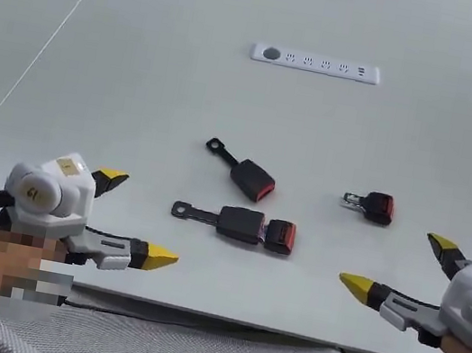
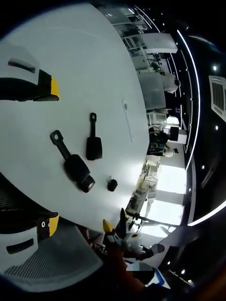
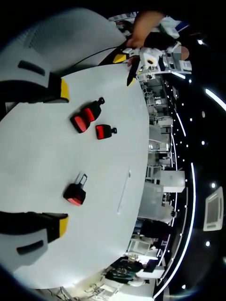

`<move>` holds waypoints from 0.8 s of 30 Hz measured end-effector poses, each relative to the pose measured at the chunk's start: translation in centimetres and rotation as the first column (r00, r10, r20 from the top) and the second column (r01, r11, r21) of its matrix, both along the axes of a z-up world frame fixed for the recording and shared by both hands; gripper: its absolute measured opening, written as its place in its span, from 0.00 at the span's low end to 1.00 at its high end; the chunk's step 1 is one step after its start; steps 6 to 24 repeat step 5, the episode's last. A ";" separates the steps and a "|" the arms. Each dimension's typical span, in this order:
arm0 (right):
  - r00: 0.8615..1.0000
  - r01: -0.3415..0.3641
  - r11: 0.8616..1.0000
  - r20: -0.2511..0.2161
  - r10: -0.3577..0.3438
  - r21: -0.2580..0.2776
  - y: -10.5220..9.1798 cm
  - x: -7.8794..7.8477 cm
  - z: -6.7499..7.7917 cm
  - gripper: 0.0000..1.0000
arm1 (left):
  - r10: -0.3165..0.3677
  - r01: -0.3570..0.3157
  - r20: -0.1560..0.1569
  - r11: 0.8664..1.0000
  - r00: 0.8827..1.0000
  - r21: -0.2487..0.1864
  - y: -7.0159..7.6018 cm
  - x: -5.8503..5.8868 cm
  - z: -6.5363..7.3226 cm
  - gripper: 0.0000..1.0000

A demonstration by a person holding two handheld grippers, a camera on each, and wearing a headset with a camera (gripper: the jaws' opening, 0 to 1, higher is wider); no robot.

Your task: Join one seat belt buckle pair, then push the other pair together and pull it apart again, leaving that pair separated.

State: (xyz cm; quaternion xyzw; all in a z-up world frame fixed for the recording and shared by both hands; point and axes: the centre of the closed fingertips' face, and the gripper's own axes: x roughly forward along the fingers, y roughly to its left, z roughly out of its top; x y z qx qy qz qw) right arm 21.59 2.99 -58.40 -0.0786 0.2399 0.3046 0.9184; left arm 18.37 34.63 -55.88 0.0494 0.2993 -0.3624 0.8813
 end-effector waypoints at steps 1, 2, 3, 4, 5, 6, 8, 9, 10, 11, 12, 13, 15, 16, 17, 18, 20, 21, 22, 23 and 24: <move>1.000 0.000 1.000 0.001 0.000 0.001 0.0 0.0 0.0 0.97 | 0.000 0.000 0.000 1.000 1.000 0.001 0.0 -0.1 0.0 1.00; 1.000 -0.001 1.000 0.001 0.001 -0.001 0.0 -0.1 0.0 0.97 | -0.001 0.001 -0.001 1.000 1.000 0.002 0.0 -0.1 0.0 1.00; 1.000 -0.002 1.000 0.001 0.002 -0.003 0.0 -0.1 -0.1 0.97 | -0.001 0.001 -0.002 1.000 1.000 0.004 0.0 -0.2 -0.1 1.00; 1.000 -0.004 1.000 -0.002 0.004 -0.003 0.0 -0.2 -0.1 0.97 | -0.001 0.001 -0.003 1.000 1.000 0.004 -0.1 -0.2 -0.1 1.00; 1.000 -0.003 1.000 -0.004 0.003 -0.002 0.0 -0.2 -0.2 0.97 | -0.001 0.001 -0.004 1.000 1.000 0.004 -0.1 -0.2 -0.1 1.00; 1.000 -0.003 1.000 -0.004 0.003 -0.002 0.0 -0.2 -0.2 0.97 | -0.001 0.001 -0.004 1.000 1.000 0.004 -0.1 -0.2 -0.1 1.00; 1.000 -0.003 1.000 -0.004 0.003 -0.002 0.0 -0.2 -0.2 0.97 | -0.001 0.001 -0.004 1.000 1.000 0.004 -0.1 -0.2 -0.1 1.00; 1.000 -0.003 1.000 -0.004 0.003 -0.002 0.0 -0.2 -0.2 0.97 | -0.001 0.001 -0.004 1.000 1.000 0.004 -0.1 -0.2 -0.1 1.00; 1.000 -0.003 1.000 -0.004 0.003 -0.002 0.0 -0.2 -0.2 0.97 | -0.001 0.001 -0.004 1.000 1.000 0.004 -0.1 -0.2 -0.1 1.00; 1.000 -0.003 1.000 -0.004 0.003 -0.002 0.0 -0.2 -0.2 0.97 | -0.001 0.001 -0.004 1.000 1.000 0.004 -0.1 -0.2 -0.1 1.00; 1.000 -0.003 1.000 -0.004 0.003 -0.002 0.0 -0.2 -0.2 0.97 | -0.001 0.001 -0.004 1.000 1.000 0.004 -0.1 -0.2 -0.1 1.00; 1.000 -0.003 1.000 -0.004 0.003 -0.002 0.0 -0.2 -0.2 0.97 | -0.001 0.001 -0.004 1.000 1.000 0.004 -0.1 -0.2 -0.1 1.00; 1.000 -0.003 1.000 -0.004 0.003 -0.002 0.0 -0.2 -0.2 0.97 | -0.001 0.001 -0.004 1.000 1.000 0.004 -0.1 -0.2 -0.1 1.00; 1.000 -0.003 1.000 -0.004 0.003 -0.002 0.0 -0.2 -0.2 0.97 | -0.001 0.001 -0.004 1.000 1.000 0.004 -0.1 -0.2 -0.1 1.00; 1.000 -0.003 1.000 -0.004 0.003 -0.002 0.0 -0.2 -0.2 0.97 | -0.001 0.001 -0.004 1.000 1.000 0.004 -0.1 -0.2 -0.1 1.00; 1.000 -0.003 1.000 -0.004 0.003 -0.002 0.0 -0.2 -0.2 0.97 | -0.001 0.001 -0.004 1.000 1.000 0.004 -0.1 -0.2 -0.1 1.00; 1.000 -0.003 1.000 -0.004 0.003 -0.002 0.0 -0.2 -0.2 0.97 | -0.001 0.001 -0.004 1.000 1.000 0.004 -0.1 -0.2 -0.1 1.00; 1.000 -0.003 1.000 -0.004 0.003 -0.002 0.0 -0.2 -0.2 0.97 | -0.001 0.001 -0.004 1.000 1.000 0.004 -0.1 -0.2 -0.1 1.00; 1.000 -0.003 1.000 -0.004 0.003 -0.002 0.0 -0.2 -0.2 0.97 | -0.001 0.001 -0.004 1.000 1.000 0.004 -0.1 -0.2 -0.1 1.00; 1.000 -0.003 1.000 -0.004 0.003 -0.002 0.0 -0.2 -0.2 0.97 | -0.001 0.001 -0.004 1.000 1.000 0.004 -0.1 -0.2 -0.1 1.00; 1.000 -0.003 1.000 -0.004 0.003 -0.002 0.0 -0.2 -0.2 0.97 | -0.001 0.001 -0.004 1.000 1.000 0.004 -0.1 -0.2 -0.1 1.00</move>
